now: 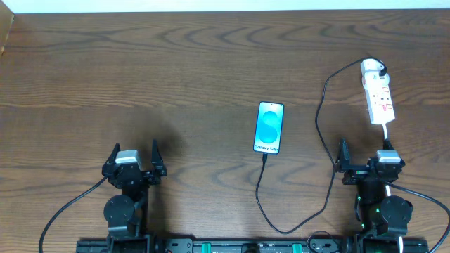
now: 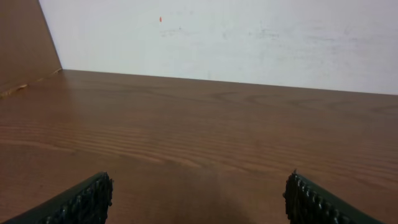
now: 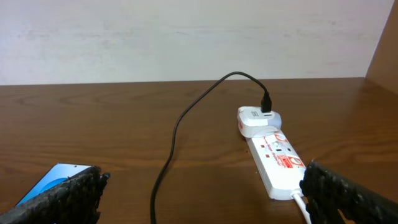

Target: Plug charger to phone and switch on socket

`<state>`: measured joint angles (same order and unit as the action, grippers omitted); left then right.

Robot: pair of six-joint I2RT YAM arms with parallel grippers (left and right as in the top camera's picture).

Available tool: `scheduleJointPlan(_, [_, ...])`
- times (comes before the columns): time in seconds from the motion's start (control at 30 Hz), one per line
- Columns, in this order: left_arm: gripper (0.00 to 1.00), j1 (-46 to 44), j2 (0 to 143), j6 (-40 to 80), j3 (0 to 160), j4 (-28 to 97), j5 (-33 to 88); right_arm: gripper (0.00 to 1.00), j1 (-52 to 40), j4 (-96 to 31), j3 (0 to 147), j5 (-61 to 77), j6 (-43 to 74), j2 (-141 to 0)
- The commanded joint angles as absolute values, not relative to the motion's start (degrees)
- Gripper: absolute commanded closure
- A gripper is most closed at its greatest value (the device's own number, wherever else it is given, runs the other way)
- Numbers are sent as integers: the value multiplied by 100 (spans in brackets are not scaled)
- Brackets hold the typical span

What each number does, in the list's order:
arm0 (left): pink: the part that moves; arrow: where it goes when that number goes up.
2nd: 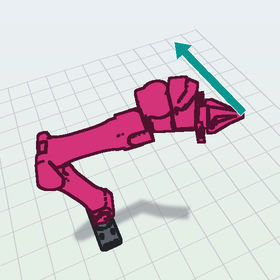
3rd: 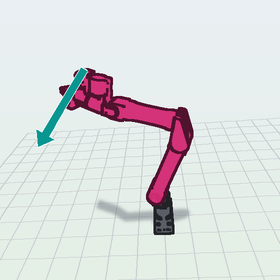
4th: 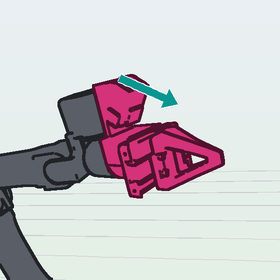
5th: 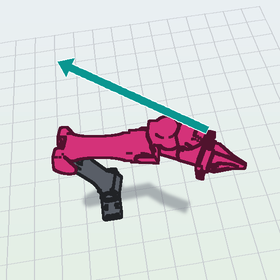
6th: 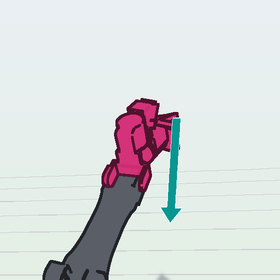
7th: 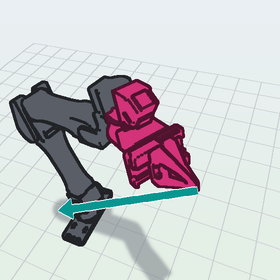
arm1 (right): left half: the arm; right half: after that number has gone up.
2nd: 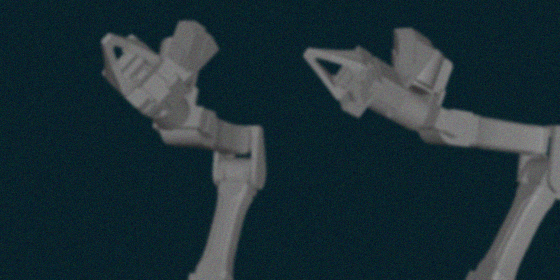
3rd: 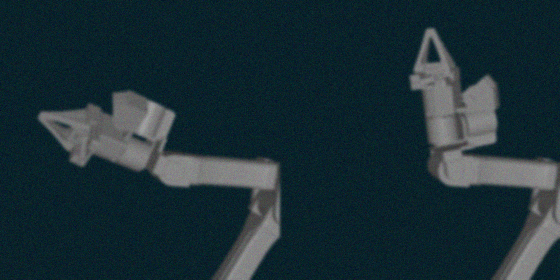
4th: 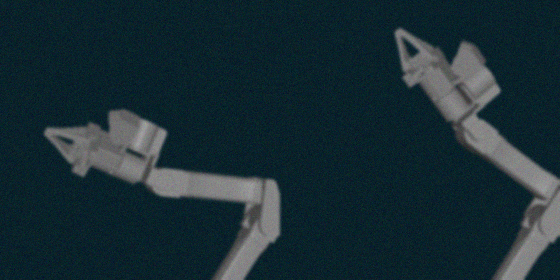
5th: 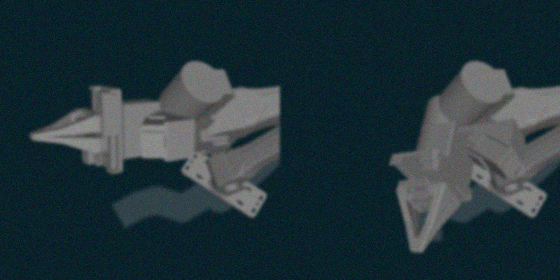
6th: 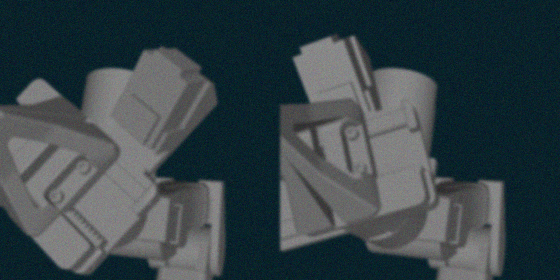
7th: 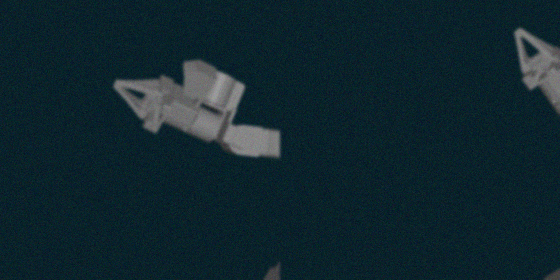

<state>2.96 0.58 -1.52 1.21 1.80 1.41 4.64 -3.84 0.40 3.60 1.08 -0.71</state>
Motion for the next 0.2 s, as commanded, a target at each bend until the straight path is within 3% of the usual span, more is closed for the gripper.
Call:
scheduleJointPlan(0.0, [12, 325, 23, -148, 23, 405, 91, 1, 456, -410, 32, 314, 167, -34])
scheduleJointPlan(0.17, [12, 325, 23, -148, 23, 405, 91, 1, 456, -410, 32, 314, 167, -34])
